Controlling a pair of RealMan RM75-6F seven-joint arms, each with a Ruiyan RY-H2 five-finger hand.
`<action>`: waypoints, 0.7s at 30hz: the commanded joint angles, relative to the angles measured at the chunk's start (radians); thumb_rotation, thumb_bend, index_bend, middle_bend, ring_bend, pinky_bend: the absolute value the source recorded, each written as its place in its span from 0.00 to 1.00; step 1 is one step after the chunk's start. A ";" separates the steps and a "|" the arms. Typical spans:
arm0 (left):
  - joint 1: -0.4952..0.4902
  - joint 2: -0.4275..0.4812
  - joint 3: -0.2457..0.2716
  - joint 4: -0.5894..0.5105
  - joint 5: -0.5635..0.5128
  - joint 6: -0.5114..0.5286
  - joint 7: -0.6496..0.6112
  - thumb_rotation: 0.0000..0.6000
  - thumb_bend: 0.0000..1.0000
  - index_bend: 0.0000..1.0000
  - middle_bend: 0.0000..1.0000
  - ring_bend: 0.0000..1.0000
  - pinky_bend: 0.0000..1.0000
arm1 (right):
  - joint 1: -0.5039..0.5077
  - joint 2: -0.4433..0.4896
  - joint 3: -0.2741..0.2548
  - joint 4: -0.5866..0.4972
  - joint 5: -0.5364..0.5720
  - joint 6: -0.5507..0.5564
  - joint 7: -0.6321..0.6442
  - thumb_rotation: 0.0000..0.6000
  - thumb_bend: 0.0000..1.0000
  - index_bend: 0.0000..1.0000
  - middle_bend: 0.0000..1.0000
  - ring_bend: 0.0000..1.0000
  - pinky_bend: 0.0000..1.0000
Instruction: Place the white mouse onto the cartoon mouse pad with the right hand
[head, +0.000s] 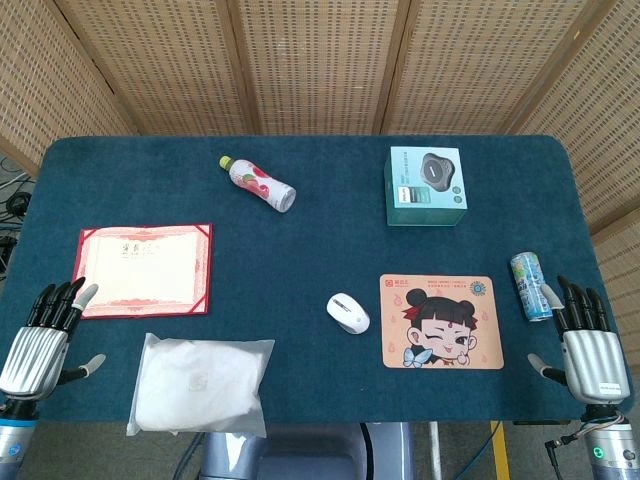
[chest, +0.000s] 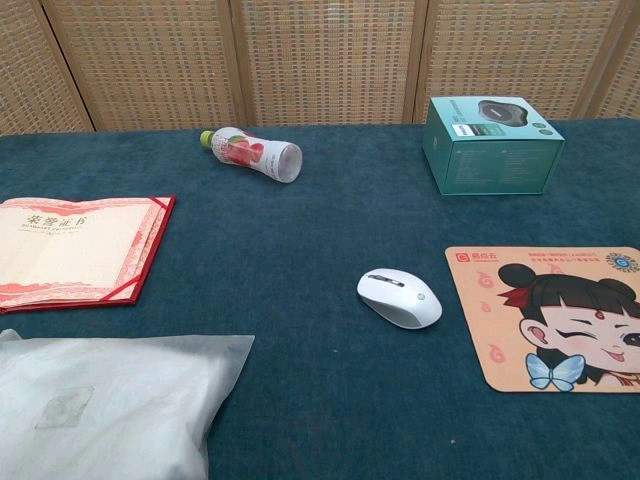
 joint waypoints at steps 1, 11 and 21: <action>0.000 0.000 0.000 0.000 0.000 0.000 0.001 1.00 0.15 0.00 0.00 0.00 0.00 | 0.000 0.001 0.000 -0.001 0.001 -0.002 -0.001 1.00 0.00 0.00 0.00 0.00 0.00; 0.002 0.001 0.001 -0.003 0.003 0.005 0.000 1.00 0.15 0.00 0.00 0.00 0.00 | -0.001 0.002 -0.003 -0.008 0.001 -0.011 -0.012 1.00 0.00 0.00 0.00 0.00 0.00; 0.000 0.000 -0.001 -0.001 -0.001 0.001 0.000 1.00 0.15 0.00 0.00 0.00 0.00 | 0.003 -0.001 -0.001 -0.013 0.022 -0.032 -0.040 1.00 0.00 0.00 0.00 0.00 0.00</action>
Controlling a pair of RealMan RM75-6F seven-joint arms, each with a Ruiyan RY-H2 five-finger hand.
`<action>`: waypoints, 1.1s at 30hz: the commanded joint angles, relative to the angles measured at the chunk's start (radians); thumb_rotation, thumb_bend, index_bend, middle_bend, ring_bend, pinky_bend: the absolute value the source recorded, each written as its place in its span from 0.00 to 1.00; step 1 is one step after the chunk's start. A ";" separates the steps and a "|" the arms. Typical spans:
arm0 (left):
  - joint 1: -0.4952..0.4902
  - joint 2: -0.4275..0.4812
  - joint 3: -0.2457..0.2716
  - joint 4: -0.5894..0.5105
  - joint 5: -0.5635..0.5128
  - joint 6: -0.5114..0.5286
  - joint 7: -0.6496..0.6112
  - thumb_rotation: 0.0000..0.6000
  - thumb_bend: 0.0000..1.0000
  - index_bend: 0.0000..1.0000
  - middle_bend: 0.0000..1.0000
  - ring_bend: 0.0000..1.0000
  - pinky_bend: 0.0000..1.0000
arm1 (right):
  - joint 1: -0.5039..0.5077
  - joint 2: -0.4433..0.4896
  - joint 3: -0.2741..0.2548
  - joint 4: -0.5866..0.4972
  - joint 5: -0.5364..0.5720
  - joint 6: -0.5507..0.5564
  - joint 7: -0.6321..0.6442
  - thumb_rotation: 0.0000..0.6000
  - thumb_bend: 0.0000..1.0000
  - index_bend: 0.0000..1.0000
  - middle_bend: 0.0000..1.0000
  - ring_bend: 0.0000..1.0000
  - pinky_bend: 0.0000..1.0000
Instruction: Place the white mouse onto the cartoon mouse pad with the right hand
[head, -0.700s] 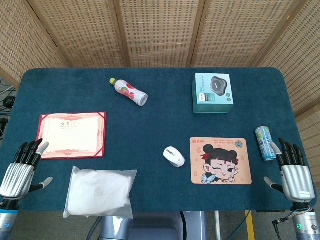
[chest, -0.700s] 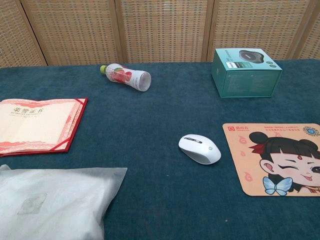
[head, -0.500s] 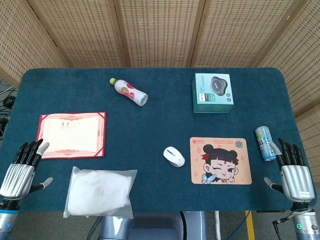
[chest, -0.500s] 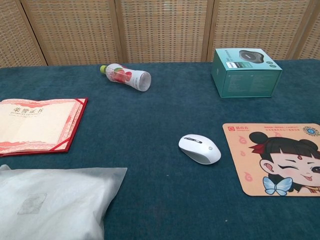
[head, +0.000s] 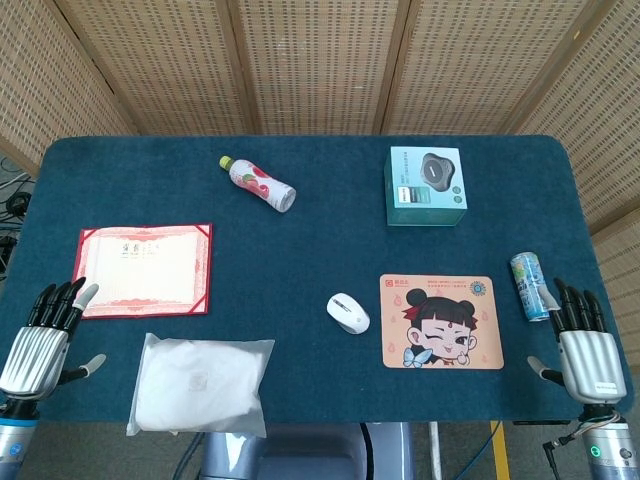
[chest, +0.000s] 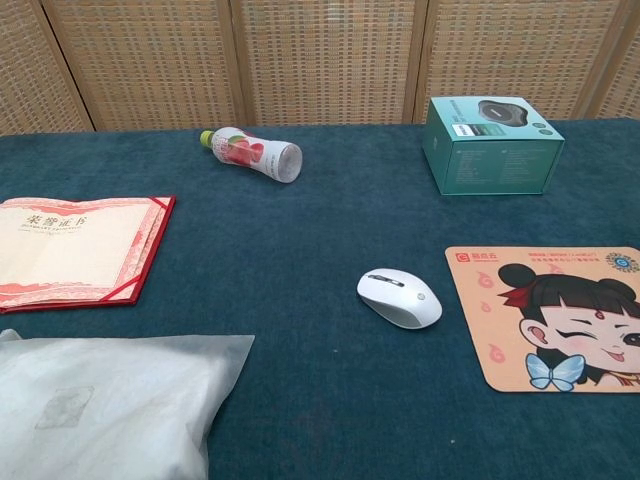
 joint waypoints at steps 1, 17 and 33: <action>0.001 0.000 0.000 -0.001 0.001 0.002 0.000 1.00 0.15 0.00 0.00 0.00 0.00 | 0.000 0.000 0.000 -0.002 0.001 -0.002 -0.001 1.00 0.00 0.00 0.00 0.00 0.00; 0.008 0.016 0.005 -0.017 0.014 0.020 -0.023 1.00 0.15 0.00 0.00 0.00 0.00 | 0.021 -0.007 0.012 -0.096 0.006 -0.028 -0.041 1.00 0.00 0.00 0.00 0.00 0.00; 0.011 0.051 0.026 -0.032 0.057 0.038 -0.110 1.00 0.15 0.00 0.00 0.00 0.00 | 0.193 -0.234 0.112 -0.404 0.279 -0.204 -0.445 1.00 0.00 0.06 0.00 0.00 0.00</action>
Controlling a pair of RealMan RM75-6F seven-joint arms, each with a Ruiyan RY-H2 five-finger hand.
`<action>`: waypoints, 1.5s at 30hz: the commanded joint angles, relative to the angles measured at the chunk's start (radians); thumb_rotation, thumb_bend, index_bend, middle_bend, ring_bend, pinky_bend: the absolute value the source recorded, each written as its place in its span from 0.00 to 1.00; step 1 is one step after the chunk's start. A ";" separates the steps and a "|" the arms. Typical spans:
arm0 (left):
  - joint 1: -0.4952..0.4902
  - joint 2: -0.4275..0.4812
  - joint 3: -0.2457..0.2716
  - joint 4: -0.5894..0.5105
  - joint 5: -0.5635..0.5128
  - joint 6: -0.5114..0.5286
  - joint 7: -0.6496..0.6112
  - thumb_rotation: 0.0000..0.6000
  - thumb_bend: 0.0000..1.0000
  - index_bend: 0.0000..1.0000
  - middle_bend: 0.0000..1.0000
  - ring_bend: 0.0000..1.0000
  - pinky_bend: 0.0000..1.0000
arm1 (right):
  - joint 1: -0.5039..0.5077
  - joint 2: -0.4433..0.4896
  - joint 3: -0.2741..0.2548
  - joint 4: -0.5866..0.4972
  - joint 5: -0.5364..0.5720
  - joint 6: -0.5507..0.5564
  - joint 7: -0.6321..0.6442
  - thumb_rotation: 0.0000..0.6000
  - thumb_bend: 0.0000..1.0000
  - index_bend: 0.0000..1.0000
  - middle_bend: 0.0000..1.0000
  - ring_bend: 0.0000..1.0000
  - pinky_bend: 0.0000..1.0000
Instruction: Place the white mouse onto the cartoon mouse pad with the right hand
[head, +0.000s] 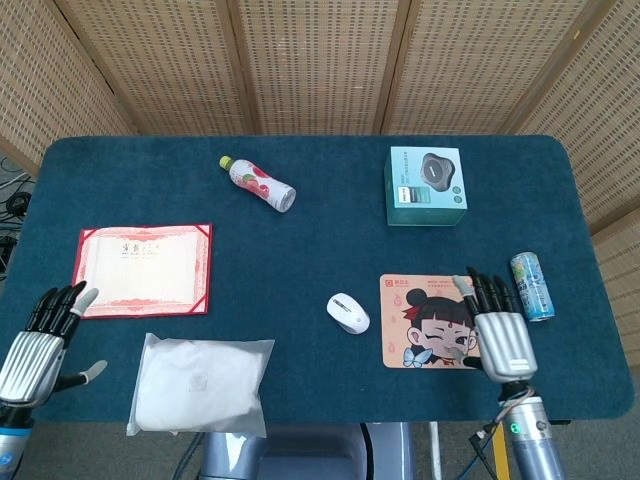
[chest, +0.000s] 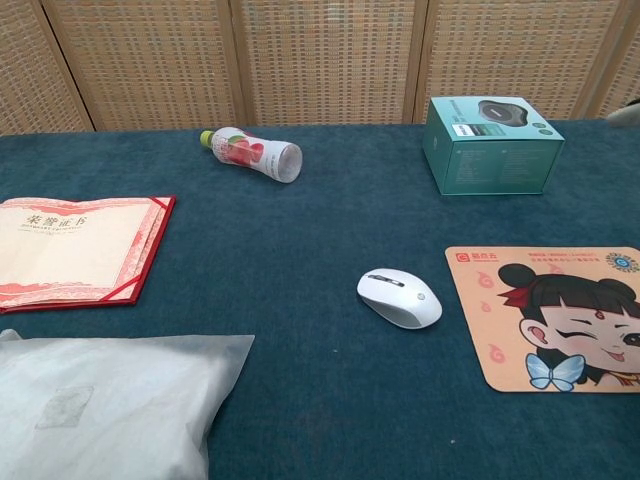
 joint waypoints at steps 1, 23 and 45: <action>0.001 0.010 0.001 -0.002 0.003 0.005 -0.022 1.00 0.15 0.00 0.00 0.00 0.00 | 0.072 -0.121 0.049 -0.049 0.150 -0.060 -0.108 1.00 0.00 0.06 0.00 0.00 0.00; -0.009 0.017 -0.002 0.005 -0.009 -0.015 -0.056 1.00 0.15 0.00 0.00 0.00 0.00 | 0.254 -0.467 0.185 0.191 0.593 -0.054 -0.177 1.00 0.00 0.09 0.00 0.00 0.00; -0.005 0.025 0.002 -0.002 0.004 -0.001 -0.071 1.00 0.15 0.00 0.00 0.00 0.00 | 0.346 -0.616 0.209 0.218 0.671 0.053 -0.236 1.00 0.00 0.10 0.00 0.00 0.00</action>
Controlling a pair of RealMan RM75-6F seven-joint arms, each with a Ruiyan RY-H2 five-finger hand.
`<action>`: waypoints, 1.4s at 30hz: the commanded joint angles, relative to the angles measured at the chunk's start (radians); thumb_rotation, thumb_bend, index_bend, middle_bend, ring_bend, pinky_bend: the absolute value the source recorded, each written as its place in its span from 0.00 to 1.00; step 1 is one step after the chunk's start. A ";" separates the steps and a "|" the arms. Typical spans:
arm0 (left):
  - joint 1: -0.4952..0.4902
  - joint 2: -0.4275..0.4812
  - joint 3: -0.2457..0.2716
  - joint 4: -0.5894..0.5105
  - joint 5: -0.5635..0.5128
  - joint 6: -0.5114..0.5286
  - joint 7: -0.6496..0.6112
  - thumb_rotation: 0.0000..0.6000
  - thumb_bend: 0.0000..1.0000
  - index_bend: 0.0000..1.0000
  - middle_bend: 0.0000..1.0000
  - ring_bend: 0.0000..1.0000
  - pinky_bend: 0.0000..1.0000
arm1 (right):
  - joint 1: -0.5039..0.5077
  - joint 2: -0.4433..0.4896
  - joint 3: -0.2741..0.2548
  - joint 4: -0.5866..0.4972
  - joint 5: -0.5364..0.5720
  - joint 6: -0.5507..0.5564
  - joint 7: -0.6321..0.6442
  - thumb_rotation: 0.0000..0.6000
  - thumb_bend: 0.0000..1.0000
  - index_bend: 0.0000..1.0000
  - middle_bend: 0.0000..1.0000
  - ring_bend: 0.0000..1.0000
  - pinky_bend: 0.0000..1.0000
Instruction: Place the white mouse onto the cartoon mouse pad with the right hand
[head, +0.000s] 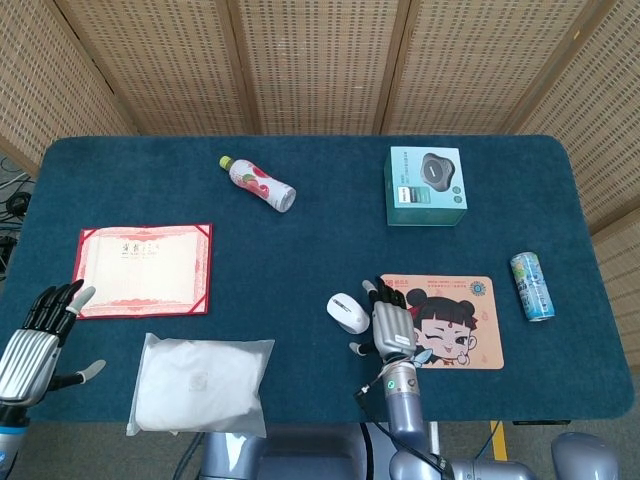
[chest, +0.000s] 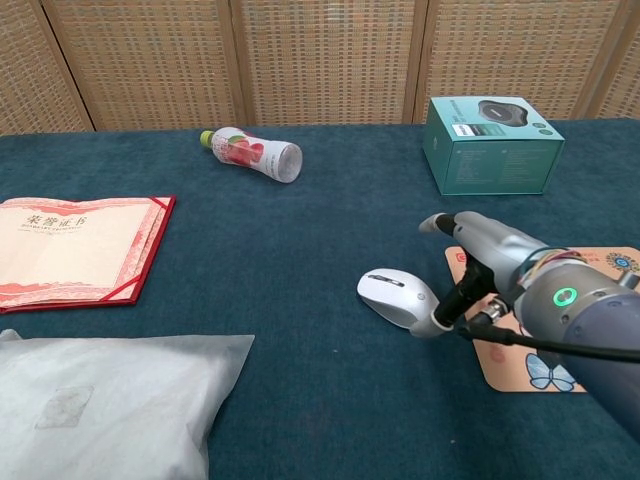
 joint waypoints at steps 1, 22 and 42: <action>0.003 0.003 0.001 -0.002 0.003 0.006 -0.004 1.00 0.15 0.00 0.00 0.00 0.00 | 0.008 -0.012 0.005 0.013 0.002 0.002 0.000 1.00 0.00 0.10 0.00 0.00 0.00; -0.001 0.004 0.007 -0.003 0.011 -0.004 -0.010 1.00 0.15 0.00 0.00 0.00 0.00 | 0.064 -0.097 0.026 0.124 0.023 0.000 -0.004 1.00 0.00 0.10 0.00 0.00 0.00; -0.004 0.004 0.010 -0.001 0.015 -0.008 -0.015 1.00 0.15 0.00 0.00 0.00 0.00 | 0.101 -0.124 0.052 0.206 0.050 -0.034 -0.012 1.00 0.00 0.13 0.00 0.00 0.00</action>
